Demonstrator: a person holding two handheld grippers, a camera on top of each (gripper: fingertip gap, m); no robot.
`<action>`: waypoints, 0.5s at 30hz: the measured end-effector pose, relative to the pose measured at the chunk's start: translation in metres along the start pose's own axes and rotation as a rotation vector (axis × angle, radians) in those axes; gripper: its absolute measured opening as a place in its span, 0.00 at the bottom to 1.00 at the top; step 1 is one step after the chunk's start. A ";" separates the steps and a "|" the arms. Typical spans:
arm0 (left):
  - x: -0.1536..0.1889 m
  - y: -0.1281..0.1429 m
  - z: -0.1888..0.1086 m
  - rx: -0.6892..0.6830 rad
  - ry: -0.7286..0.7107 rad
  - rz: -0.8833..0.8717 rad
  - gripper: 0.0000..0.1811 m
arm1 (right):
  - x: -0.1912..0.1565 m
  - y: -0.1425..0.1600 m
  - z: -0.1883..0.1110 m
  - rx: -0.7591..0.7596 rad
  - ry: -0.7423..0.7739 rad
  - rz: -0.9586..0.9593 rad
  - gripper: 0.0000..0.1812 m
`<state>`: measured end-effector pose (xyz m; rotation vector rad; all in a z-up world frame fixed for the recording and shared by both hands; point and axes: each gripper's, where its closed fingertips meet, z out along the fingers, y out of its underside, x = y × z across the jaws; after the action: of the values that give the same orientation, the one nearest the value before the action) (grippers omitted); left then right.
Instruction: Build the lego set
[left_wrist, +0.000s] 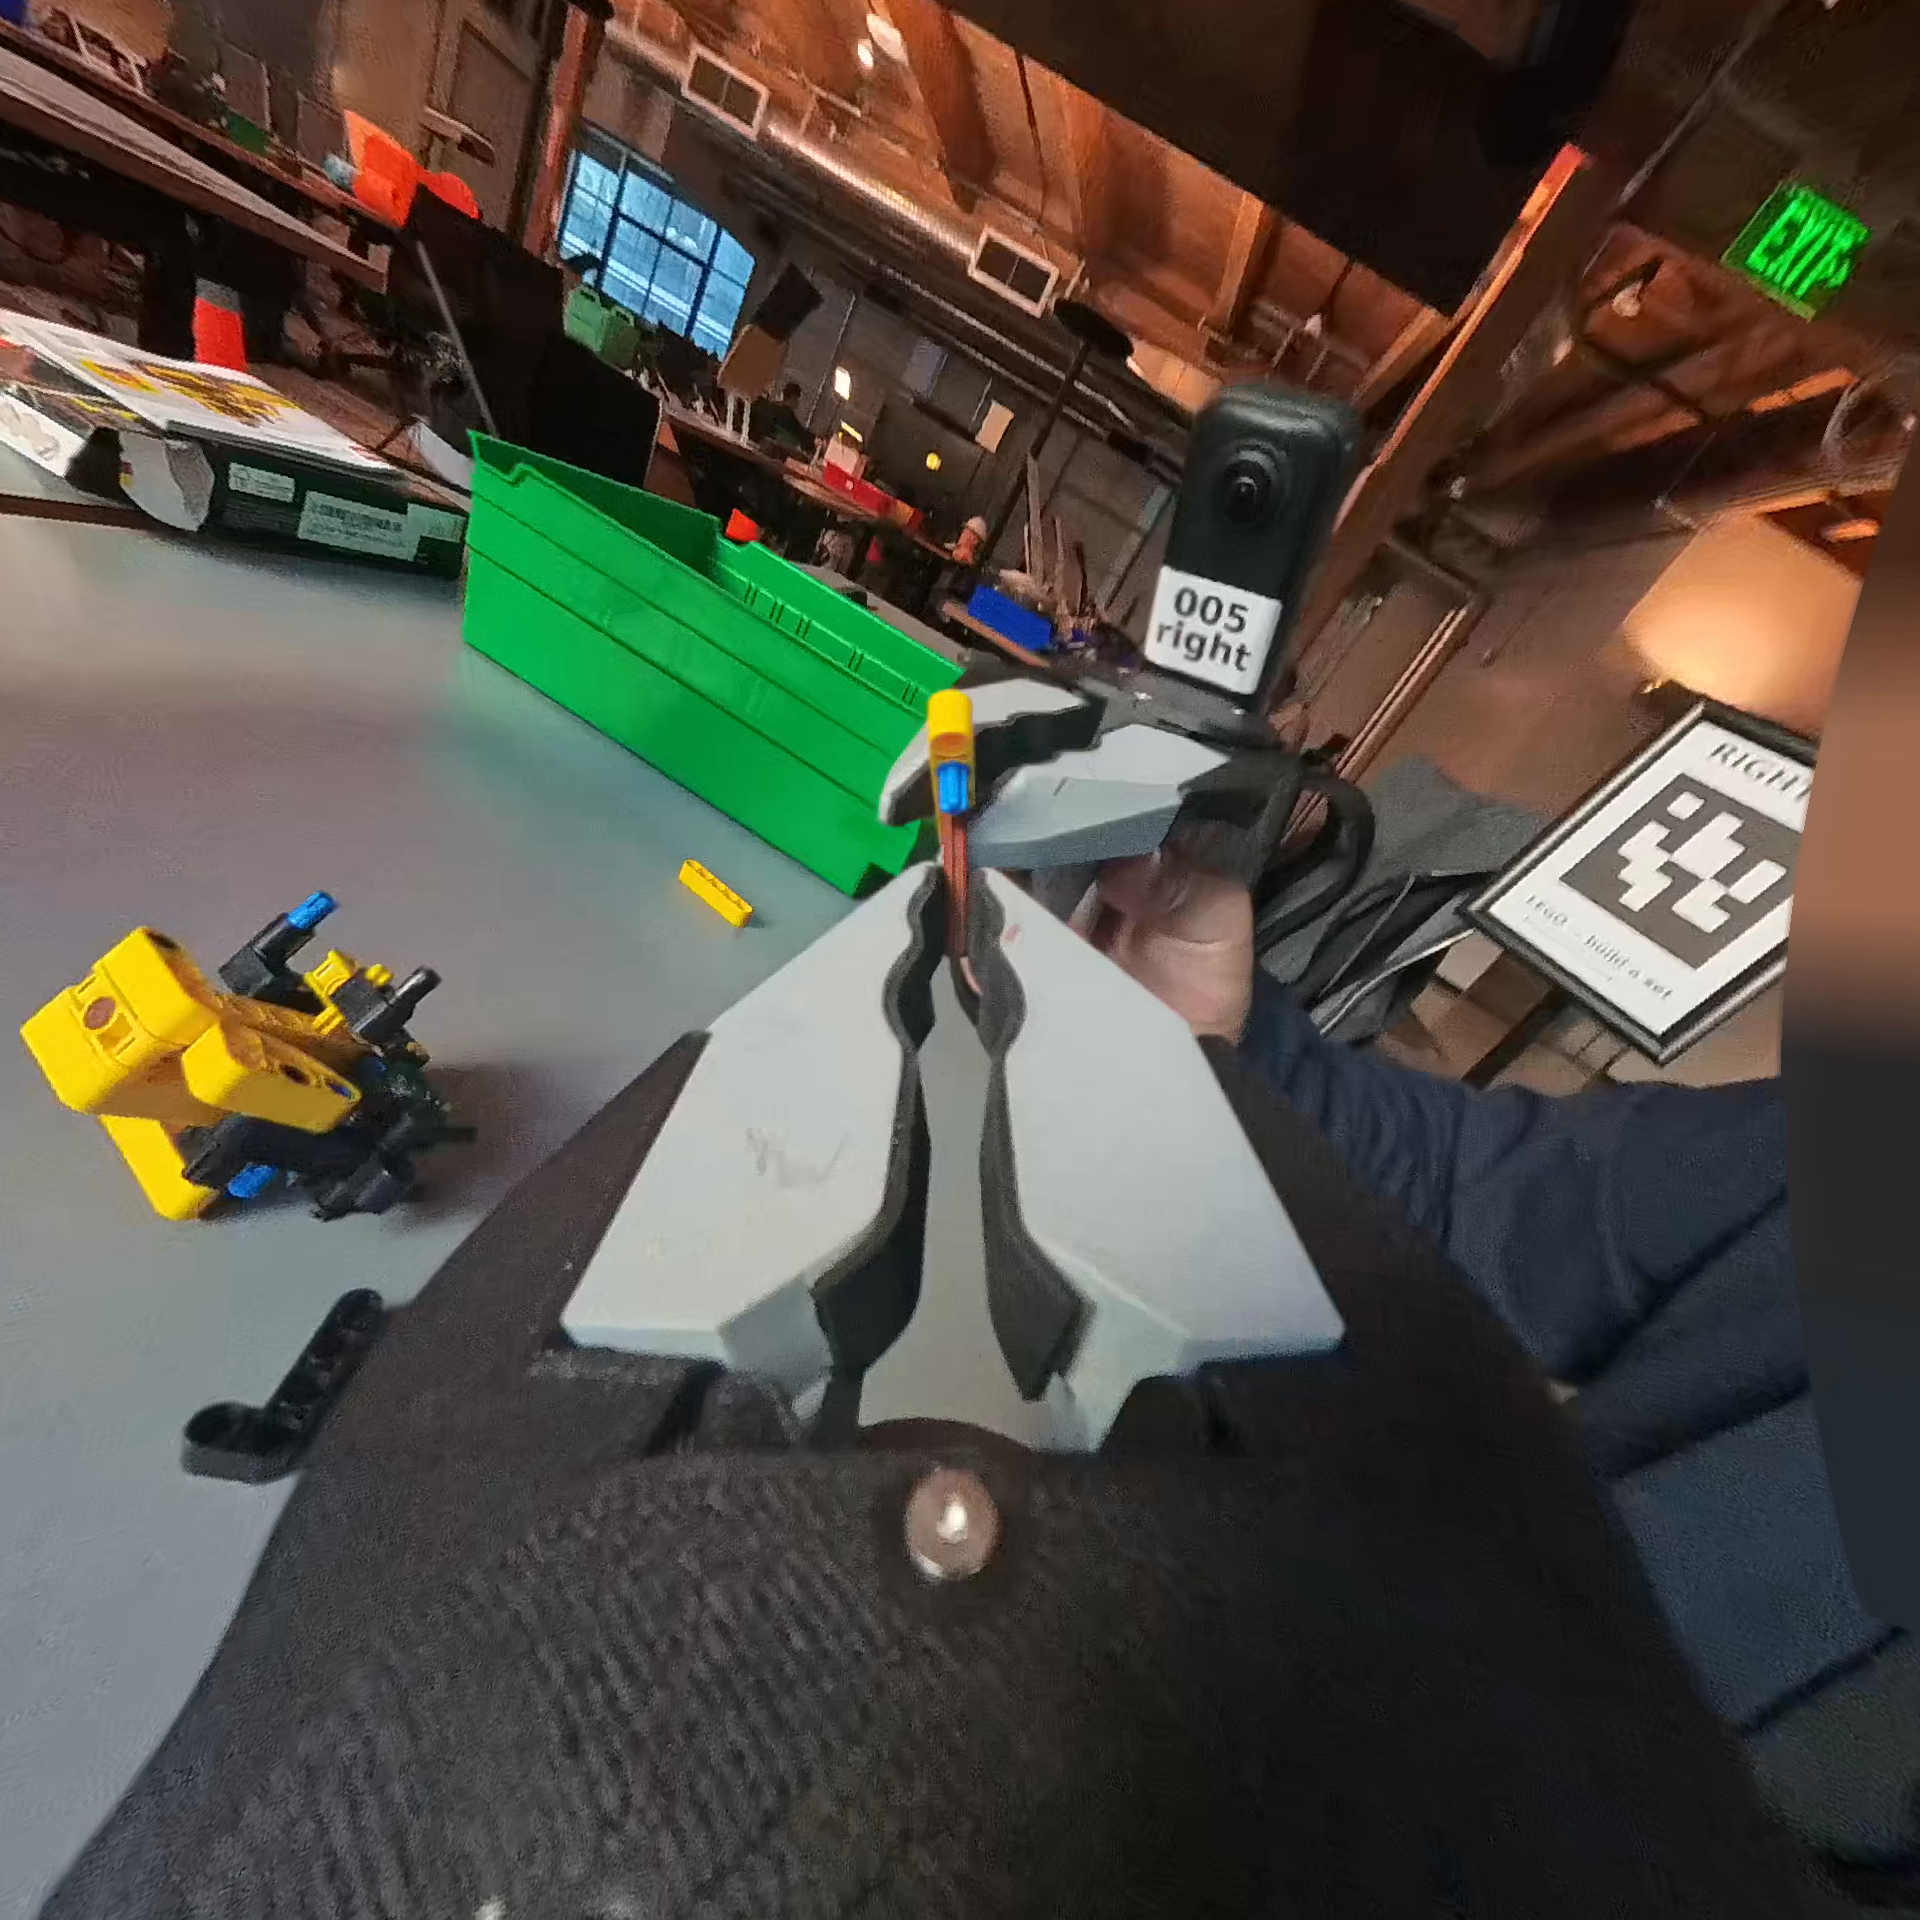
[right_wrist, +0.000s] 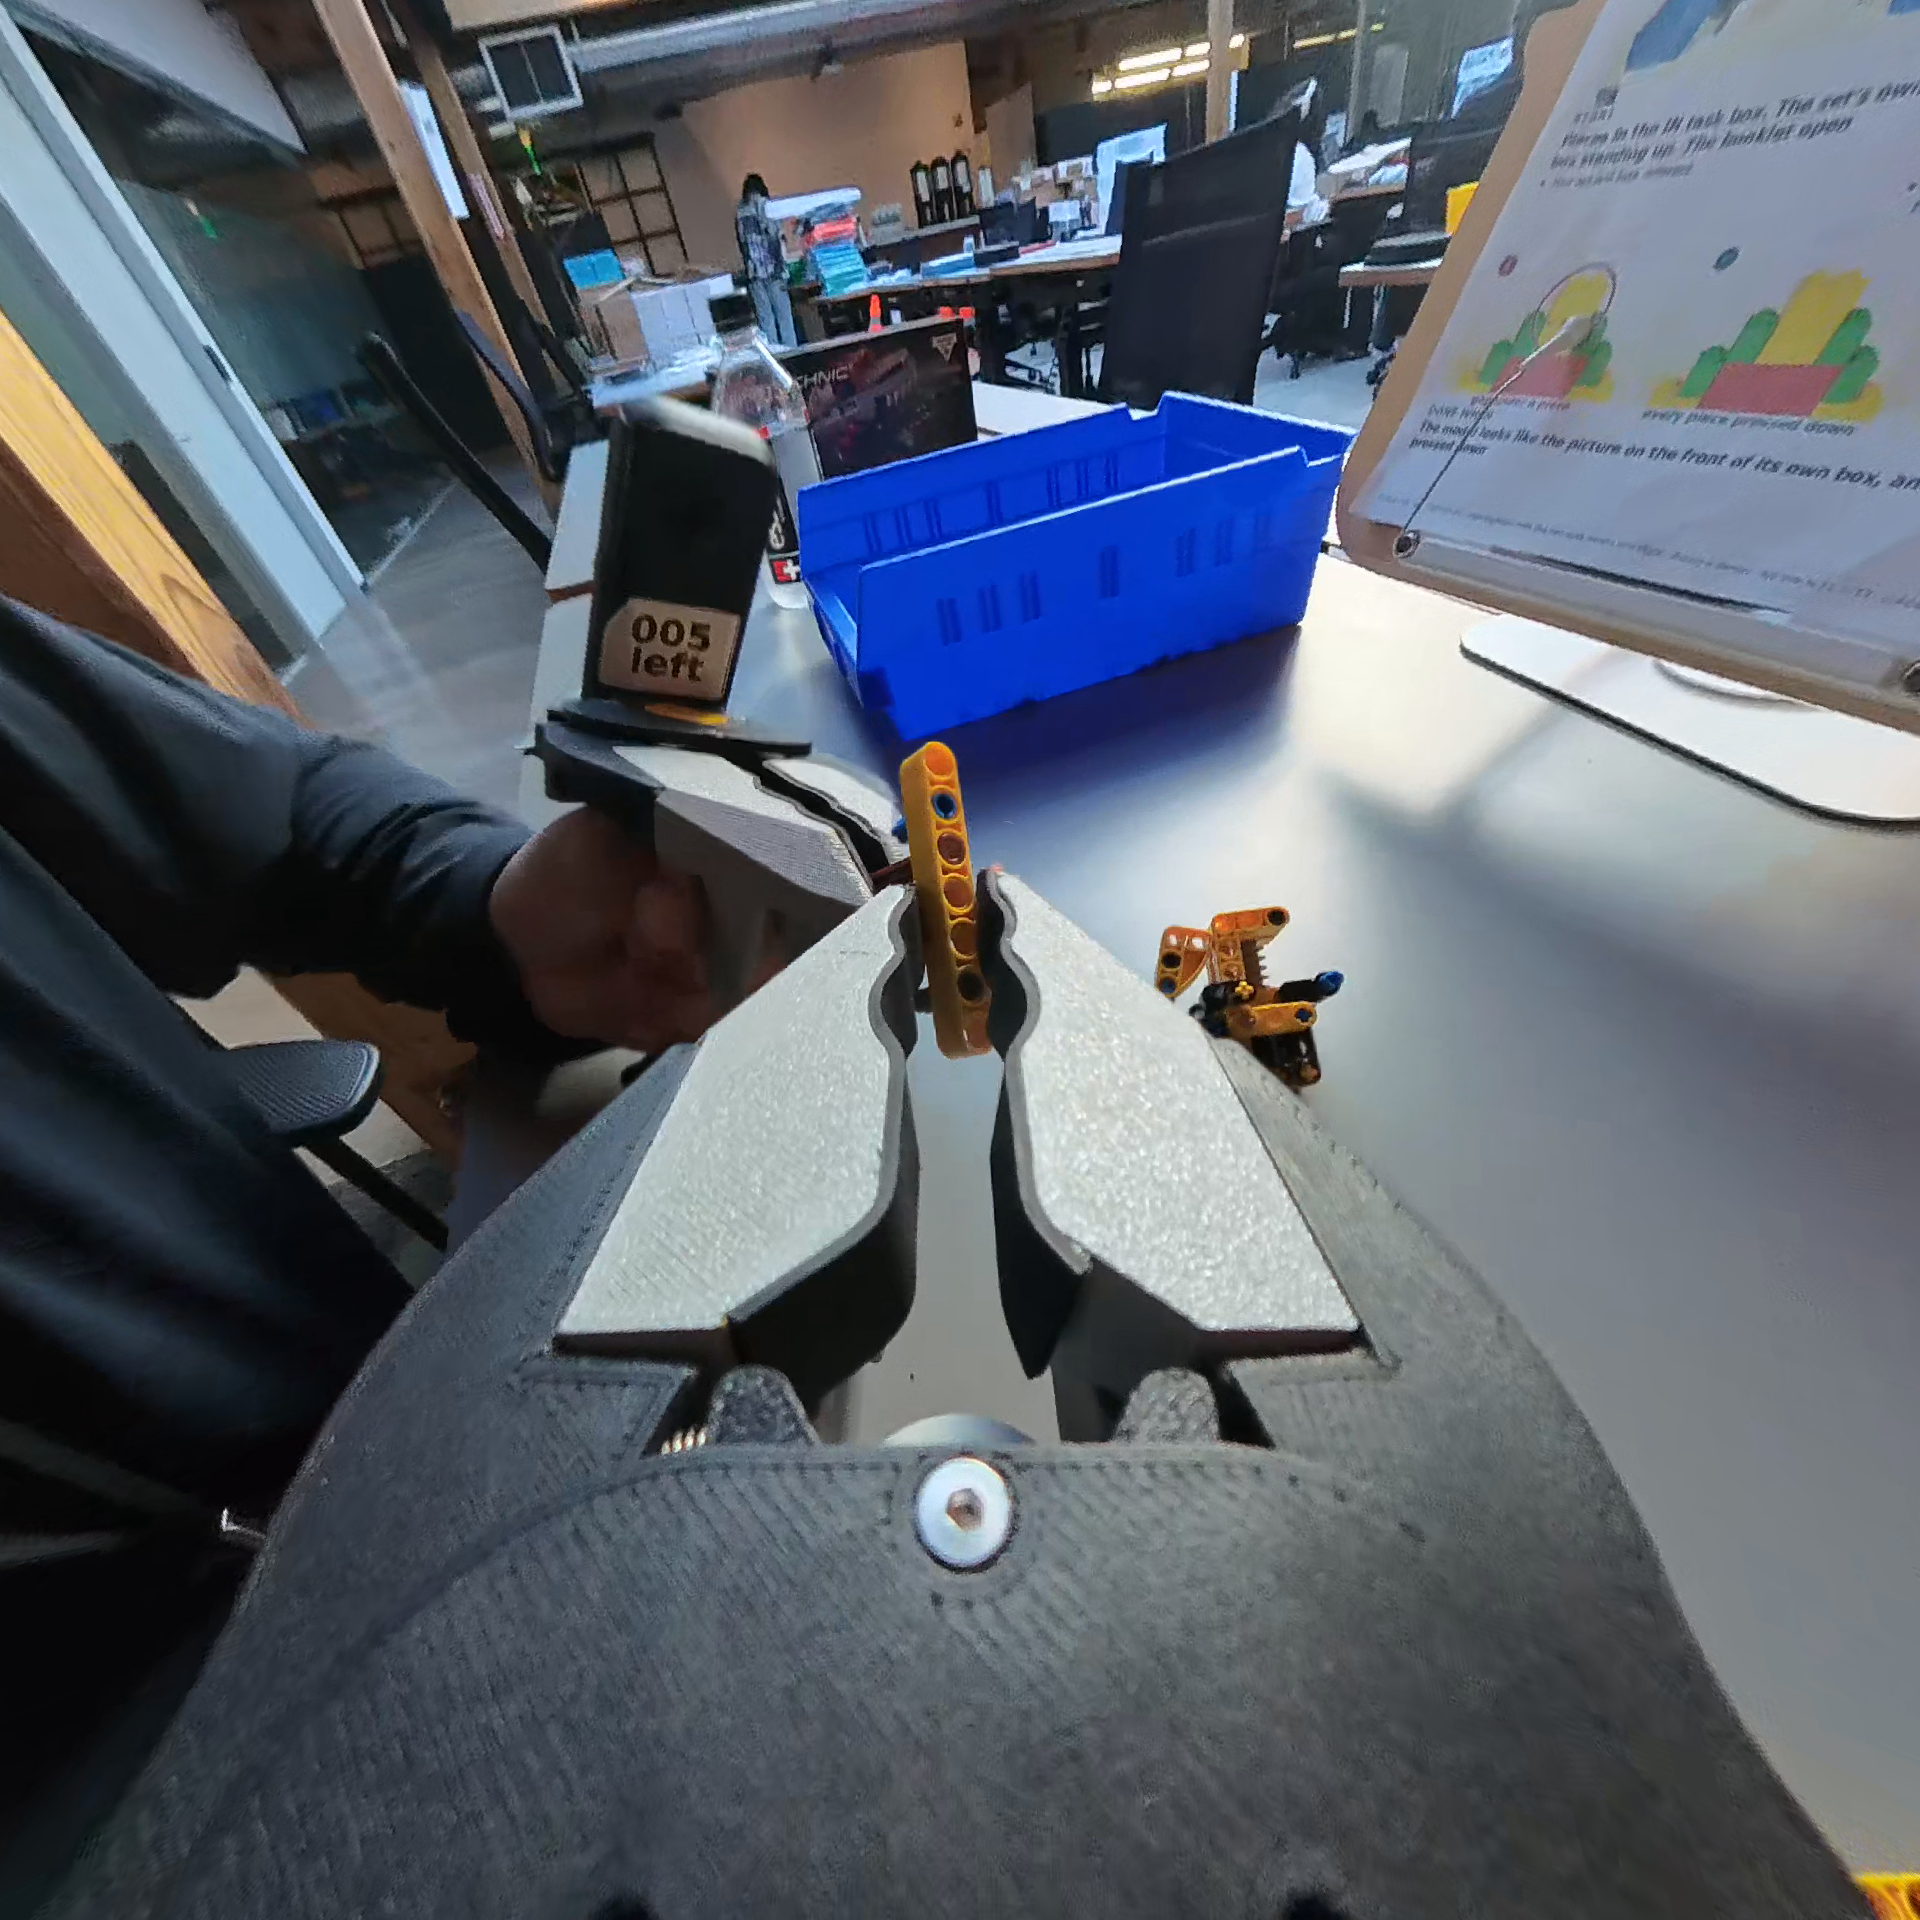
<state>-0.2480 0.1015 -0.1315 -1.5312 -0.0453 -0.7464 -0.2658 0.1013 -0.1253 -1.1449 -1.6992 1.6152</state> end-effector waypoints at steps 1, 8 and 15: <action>0.001 -0.004 0.000 0.040 0.002 -0.035 0.01 | 0.000 -0.004 0.000 0.016 -0.001 0.008 0.03; 0.002 -0.014 -0.011 0.181 -0.009 -0.116 0.01 | -0.003 -0.012 0.007 0.056 -0.015 0.047 0.03; -0.017 0.027 -0.041 -0.231 -0.244 0.504 0.00 | 0.051 -0.066 -0.093 0.548 0.047 0.206 0.02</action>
<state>-0.2662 0.0675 -0.1662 -1.7510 0.2453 -0.1659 -0.2284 0.1984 -0.0561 -1.0824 -1.0276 1.9925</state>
